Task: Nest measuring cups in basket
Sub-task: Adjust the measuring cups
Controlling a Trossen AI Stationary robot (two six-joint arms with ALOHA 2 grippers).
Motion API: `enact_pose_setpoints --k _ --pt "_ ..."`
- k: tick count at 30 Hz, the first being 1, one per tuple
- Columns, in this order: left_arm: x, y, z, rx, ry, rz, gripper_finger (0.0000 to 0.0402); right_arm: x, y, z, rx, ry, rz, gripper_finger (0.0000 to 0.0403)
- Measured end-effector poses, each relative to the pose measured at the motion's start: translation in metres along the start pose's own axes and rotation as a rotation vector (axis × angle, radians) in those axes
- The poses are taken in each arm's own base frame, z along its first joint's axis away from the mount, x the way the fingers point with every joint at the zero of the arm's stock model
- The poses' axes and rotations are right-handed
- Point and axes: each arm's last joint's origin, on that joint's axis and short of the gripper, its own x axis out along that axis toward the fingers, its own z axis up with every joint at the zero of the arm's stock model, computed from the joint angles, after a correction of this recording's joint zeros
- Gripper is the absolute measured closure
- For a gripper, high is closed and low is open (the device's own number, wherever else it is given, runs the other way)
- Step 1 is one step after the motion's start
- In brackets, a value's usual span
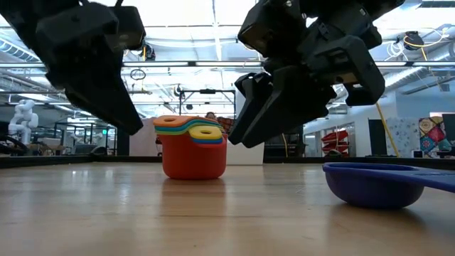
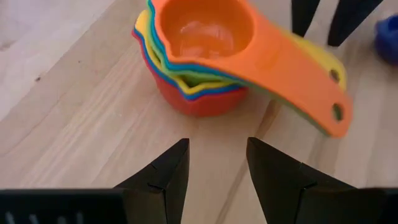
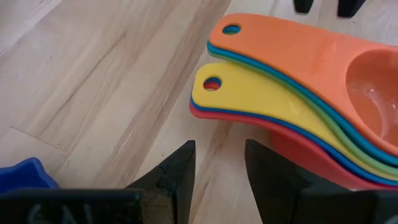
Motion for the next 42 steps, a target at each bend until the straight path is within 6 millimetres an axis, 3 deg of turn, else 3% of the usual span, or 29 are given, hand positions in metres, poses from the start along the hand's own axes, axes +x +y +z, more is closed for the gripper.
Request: enact_pose_setpoints --k 6,14,22,42 --pt "0.016 -0.002 -0.009 0.025 0.046 0.015 0.0238 0.000 0.000 0.000 0.000 -0.003 0.000 0.0273" --pt "0.018 -0.001 -0.007 -0.005 0.046 0.017 0.0238 0.000 0.000 0.001 0.000 -0.011 -0.001 0.0273" --pt "0.021 -0.007 0.008 -0.007 -0.065 -0.057 0.0238 0.000 -0.002 0.006 0.001 -0.060 -0.010 0.0273" --pt "0.024 -0.001 0.008 0.011 -0.020 -0.033 0.0238 0.000 -0.010 0.003 0.046 -0.049 -0.023 0.0273"
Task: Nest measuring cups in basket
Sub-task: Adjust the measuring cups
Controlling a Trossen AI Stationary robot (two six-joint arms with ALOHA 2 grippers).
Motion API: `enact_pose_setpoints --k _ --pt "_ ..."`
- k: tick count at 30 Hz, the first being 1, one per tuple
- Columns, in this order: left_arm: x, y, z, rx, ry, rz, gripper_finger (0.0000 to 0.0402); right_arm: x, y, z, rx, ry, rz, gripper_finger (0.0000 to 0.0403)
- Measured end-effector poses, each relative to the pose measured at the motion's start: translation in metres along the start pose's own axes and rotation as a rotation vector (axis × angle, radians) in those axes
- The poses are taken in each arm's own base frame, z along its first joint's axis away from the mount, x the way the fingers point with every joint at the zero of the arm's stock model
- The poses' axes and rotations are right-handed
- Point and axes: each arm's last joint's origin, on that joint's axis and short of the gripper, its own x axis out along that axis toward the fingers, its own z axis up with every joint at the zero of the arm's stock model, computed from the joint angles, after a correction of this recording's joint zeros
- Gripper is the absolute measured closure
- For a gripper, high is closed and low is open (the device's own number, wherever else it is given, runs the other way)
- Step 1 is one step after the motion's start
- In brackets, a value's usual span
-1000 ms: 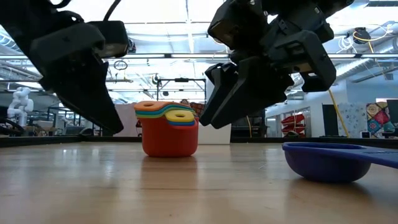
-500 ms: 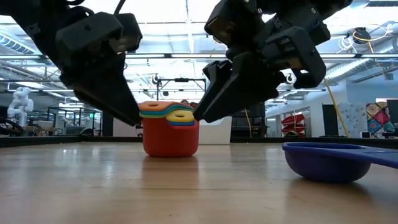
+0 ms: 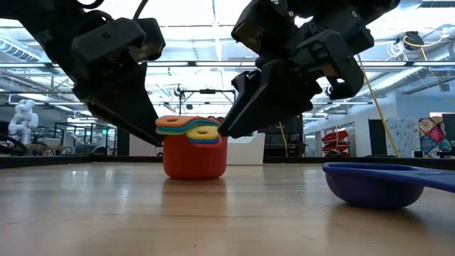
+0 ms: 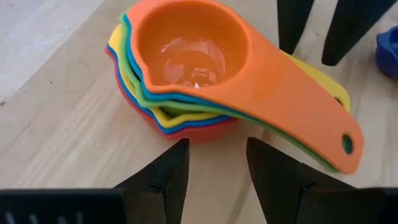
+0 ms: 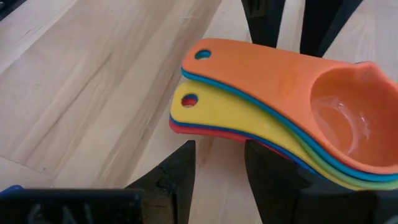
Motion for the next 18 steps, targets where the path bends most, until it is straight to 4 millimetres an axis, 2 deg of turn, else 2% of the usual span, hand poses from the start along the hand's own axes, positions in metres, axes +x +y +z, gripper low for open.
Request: enact_pose_setpoints --k 18 --pt "0.005 0.003 0.012 -0.005 -0.051 -0.015 0.0238 0.000 -0.001 0.002 0.002 -0.023 -0.004 0.0273"
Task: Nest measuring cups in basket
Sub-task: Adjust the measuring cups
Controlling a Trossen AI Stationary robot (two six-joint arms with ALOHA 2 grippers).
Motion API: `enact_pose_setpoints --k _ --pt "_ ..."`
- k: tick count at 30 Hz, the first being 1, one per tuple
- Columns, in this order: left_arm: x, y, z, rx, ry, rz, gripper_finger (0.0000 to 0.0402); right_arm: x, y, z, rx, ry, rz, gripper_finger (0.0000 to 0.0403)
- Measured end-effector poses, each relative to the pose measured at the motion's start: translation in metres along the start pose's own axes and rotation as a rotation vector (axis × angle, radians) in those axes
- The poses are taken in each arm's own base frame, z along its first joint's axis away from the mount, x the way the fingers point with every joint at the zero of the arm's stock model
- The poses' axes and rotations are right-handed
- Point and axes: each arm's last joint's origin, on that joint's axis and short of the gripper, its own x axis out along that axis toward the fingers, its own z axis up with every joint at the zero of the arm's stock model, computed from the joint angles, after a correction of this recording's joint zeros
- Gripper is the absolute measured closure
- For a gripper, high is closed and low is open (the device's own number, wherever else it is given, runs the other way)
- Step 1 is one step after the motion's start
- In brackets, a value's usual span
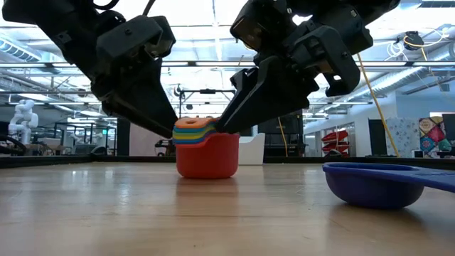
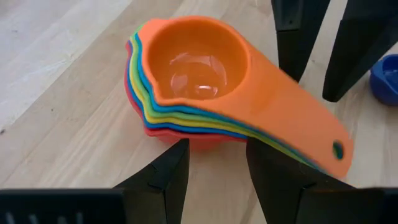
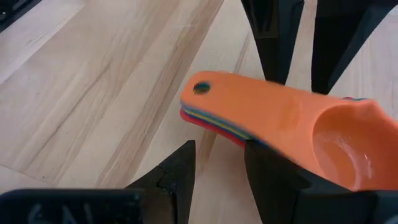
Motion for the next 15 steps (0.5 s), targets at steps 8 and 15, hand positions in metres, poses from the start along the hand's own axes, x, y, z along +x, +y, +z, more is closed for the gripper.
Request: enact_pose_setpoints --k 8,15 --pt "0.0006 0.0010 0.0006 0.000 0.002 0.003 0.0238 0.0000 0.0000 0.0000 -0.003 0.000 0.000 0.0273" --pt "-0.0008 -0.0007 -0.0020 0.011 0.014 -0.004 0.0238 0.0000 -0.0002 -0.0001 -0.036 0.002 -0.007 0.0273"
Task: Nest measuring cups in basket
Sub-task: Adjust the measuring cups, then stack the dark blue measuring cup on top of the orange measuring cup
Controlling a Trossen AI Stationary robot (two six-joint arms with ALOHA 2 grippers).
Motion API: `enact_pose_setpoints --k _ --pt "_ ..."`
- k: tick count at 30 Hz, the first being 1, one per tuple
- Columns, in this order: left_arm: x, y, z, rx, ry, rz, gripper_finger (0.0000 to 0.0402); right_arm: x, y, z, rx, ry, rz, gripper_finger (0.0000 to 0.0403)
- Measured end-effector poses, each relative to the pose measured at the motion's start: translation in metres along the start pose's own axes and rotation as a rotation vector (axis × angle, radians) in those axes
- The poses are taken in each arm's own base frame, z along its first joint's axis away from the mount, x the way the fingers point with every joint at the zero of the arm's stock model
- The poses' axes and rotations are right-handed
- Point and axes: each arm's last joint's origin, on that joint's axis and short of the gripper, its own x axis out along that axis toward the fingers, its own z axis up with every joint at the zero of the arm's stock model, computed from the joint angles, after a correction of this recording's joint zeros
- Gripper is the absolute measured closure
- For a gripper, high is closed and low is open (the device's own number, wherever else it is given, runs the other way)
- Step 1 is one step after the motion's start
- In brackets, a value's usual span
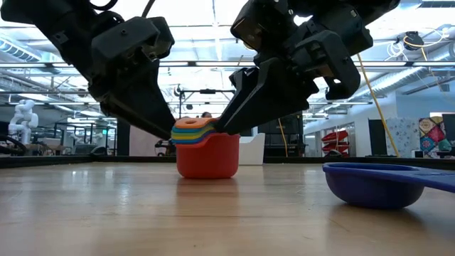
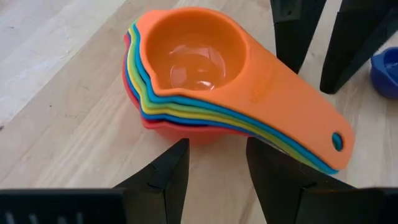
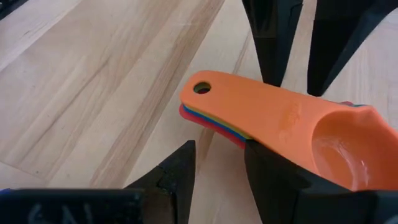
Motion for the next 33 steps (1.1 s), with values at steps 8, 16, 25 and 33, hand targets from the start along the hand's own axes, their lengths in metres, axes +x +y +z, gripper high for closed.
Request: enact_pose_setpoints --k 8,16,25,33 --pt "-0.015 -0.007 0.001 0.000 -0.003 -0.057 0.0238 -0.003 0.000 -0.002 -0.021 0.036 0.005 0.0273" --pt "-0.028 -0.015 0.006 0.007 -0.014 -0.089 0.0238 -0.025 0.002 0.001 -0.016 0.115 0.021 0.0273" --pt "-0.034 -0.023 0.018 0.062 -0.044 -0.079 0.0238 -0.053 0.042 0.003 -0.110 0.218 0.177 0.0273" --pt "-0.031 -0.019 0.021 0.069 -0.050 -0.060 0.0238 -0.055 0.072 0.009 -0.157 0.153 0.245 0.0273"
